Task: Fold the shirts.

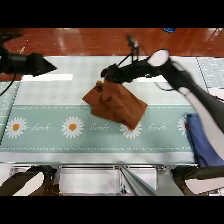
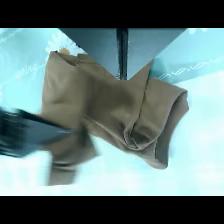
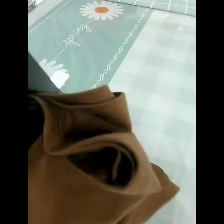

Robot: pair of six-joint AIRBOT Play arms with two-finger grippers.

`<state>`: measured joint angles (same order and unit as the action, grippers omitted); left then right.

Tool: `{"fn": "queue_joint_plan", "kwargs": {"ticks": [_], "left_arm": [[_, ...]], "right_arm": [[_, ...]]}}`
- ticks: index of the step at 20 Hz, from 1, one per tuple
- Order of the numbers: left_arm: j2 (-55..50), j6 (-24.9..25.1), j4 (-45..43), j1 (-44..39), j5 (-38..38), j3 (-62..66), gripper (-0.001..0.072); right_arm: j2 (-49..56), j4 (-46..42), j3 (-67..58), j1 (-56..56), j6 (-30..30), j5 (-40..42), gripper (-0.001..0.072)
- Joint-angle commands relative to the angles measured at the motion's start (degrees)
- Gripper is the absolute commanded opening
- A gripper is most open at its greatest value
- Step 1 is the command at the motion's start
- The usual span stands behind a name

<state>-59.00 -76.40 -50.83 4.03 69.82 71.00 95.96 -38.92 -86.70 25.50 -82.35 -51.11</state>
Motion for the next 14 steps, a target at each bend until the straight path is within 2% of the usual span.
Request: {"fn": "queue_joint_plan", "kwargs": {"ticks": [1,3,6,7,9,10,12,14], "left_arm": [[6.5,0.9,-0.4,-0.4,-6.8,-10.0,0.0018],[5.1,0.7,-0.2,-1.9,-10.9,-14.2,0.0018],[2.2,0.8,-0.2,-2.1,-10.9,-15.5,0.0018],[1.9,0.8,-0.2,-2.0,-10.9,-15.5,0.0019],[2.1,0.7,-0.2,-1.7,-10.8,-15.5,0.0018],[2.2,0.7,-0.2,-1.8,-10.6,-15.5,0.0019],[2.2,0.8,-0.2,-2.4,-10.4,-15.5,0.0018],[2.2,0.8,-0.2,-3.6,-10.6,-15.5,0.0019]], "right_arm": [[9.8,6.0,-3.7,3.7,1.3,0.7,0.0427],[10.2,5.4,-3.7,2.3,1.5,-2.4,0.0415],[4.1,3.5,-3.7,-6.2,1.4,-15.6,0.0412],[0.4,0.1,-3.7,-9.6,1.0,-20.0,0.0412],[-9.6,-15.1,-1.9,-15.3,-2.6,-26.1,0.0412],[-16.0,-24.9,2.1,-16.9,-5.6,-26.1,0.0412],[-29.3,-39.1,16.8,-18.3,-15.4,-18.1,0.0412],[-41.0,-41.9,35.9,-18.3,-27.4,-4.2,0.0412]]}}
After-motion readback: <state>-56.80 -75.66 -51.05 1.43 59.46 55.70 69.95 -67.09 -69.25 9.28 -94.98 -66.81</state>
